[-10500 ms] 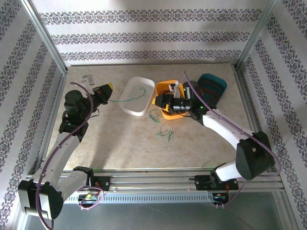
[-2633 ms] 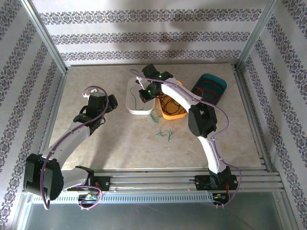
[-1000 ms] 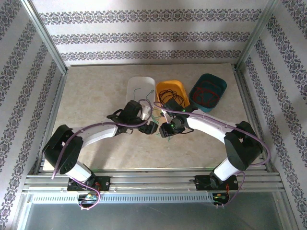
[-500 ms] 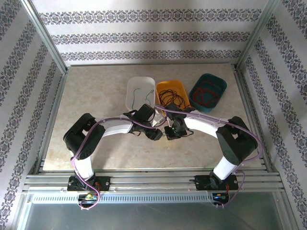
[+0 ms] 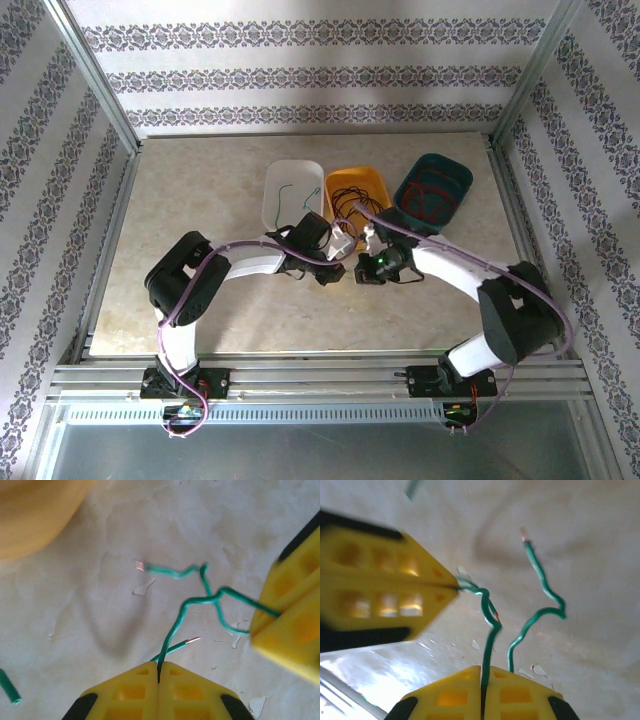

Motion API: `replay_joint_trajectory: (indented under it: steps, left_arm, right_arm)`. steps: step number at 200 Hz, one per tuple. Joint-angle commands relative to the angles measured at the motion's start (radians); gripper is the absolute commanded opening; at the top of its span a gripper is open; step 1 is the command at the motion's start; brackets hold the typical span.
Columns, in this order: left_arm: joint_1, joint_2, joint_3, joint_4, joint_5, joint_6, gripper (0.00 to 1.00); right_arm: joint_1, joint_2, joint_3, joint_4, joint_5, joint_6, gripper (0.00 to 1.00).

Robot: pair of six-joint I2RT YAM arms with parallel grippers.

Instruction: Untangle the cables

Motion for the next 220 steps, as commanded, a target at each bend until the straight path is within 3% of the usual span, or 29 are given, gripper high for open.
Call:
replay_joint_trajectory:
  steps: [1,50,89,147,186,204,220]
  left_arm:
    - [0.009,0.011,-0.054,-0.021,-0.099,-0.043,0.00]
    - [0.069,-0.078,-0.166,0.056,-0.115,-0.111,0.00]
    - [0.082,-0.153,-0.215,0.043,-0.126,-0.096,0.00]
    - [0.125,-0.305,-0.234,0.086,-0.022,-0.150,0.00]
    - [0.214,-0.419,-0.226,0.208,0.152,-0.294,0.00]
    - [0.259,-0.461,-0.214,0.230,0.115,-0.356,0.00]
    - [0.309,-0.450,-0.167,0.196,0.005,-0.424,0.00]
  right_arm:
    - [-0.088,-0.119,-0.012,0.086,-0.138,0.040,0.06]
    - [-0.322,-0.282,-0.035,0.118,-0.278,0.095,0.05]
    - [-0.416,-0.349,-0.026,0.116,-0.257,0.106,0.05]
    - [-0.394,-0.331,0.042,0.063,-0.209,0.055,0.06]
    - [-0.361,-0.313,0.056,0.084,-0.192,0.074,0.06]
    - [-0.348,-0.305,0.051,0.092,-0.185,0.079,0.06]
    - [-0.327,-0.297,0.051,0.091,-0.157,0.076,0.07]
